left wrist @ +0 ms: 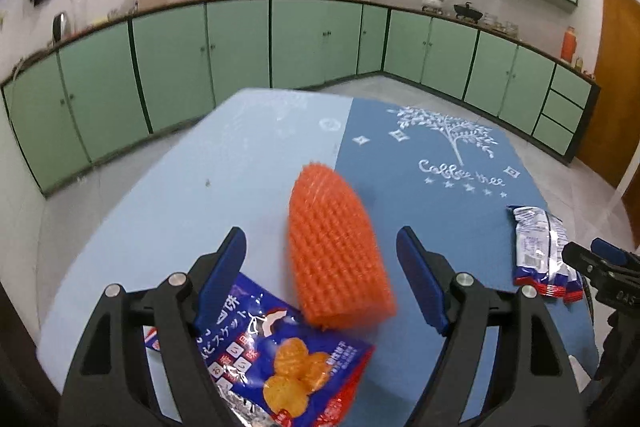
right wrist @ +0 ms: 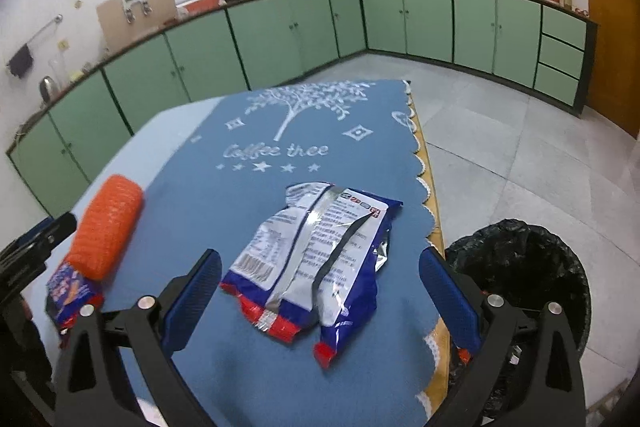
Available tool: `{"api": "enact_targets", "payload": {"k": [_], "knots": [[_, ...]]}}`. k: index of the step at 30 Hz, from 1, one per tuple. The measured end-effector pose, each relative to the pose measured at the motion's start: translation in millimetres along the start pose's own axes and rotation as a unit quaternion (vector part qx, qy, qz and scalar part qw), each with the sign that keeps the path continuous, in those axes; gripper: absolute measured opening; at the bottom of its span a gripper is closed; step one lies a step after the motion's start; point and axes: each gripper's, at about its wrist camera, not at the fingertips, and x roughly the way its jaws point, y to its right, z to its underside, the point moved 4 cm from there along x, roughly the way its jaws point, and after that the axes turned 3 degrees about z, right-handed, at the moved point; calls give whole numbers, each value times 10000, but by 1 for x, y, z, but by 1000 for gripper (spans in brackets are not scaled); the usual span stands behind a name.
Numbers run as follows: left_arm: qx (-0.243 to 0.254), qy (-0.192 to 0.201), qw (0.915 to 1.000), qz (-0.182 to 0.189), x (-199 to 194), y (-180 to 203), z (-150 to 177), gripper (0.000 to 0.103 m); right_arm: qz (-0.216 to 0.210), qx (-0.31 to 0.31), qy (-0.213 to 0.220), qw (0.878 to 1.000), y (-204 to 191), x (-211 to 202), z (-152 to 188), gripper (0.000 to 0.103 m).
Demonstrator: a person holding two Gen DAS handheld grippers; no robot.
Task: Collect trash
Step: 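Return both tools to the table over the remaining trash, then grasp the orange mesh net with the left tool while the right tool grasps the silver snack wrapper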
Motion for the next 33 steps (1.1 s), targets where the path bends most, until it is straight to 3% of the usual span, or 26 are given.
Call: {"api": "enact_targets", "payload": {"k": [4,9,12,13,14,17,23,28,33], "knots": [[-70,-83,9999,22,14,-4,3,75,113,55,-164,9998,4,15,0,94],[-179,-282,9994,97,32,-4,4,75,6,-33,-440,9990,-1,28,5,67],[-208,-417,9988,161,41,-1,3,75,-157,-24,-437,9989,-2,28,6,48],[-201,-457,9986,178,43,1,3,75,-241,-11,-445,9987,-2,28,6,35],[-194,-498,9984,197,45,4,4,74,-299,-9,-447,9986,-3,27,6,29],[-163,-650,9974,268,50,12,6,56,-379,-77,-361,9986,-5,22,5,16],[-139,-694,9967,398,52,24,11,15,-470,-53,-93,9988,-4,6,-1,9],[-196,-464,9974,522,40,30,5,11,-483,-123,218,9985,-5,-14,-8,8],[-207,147,9963,826,9,40,-13,10,-509,-64,578,9970,2,-40,-21,8]]}}
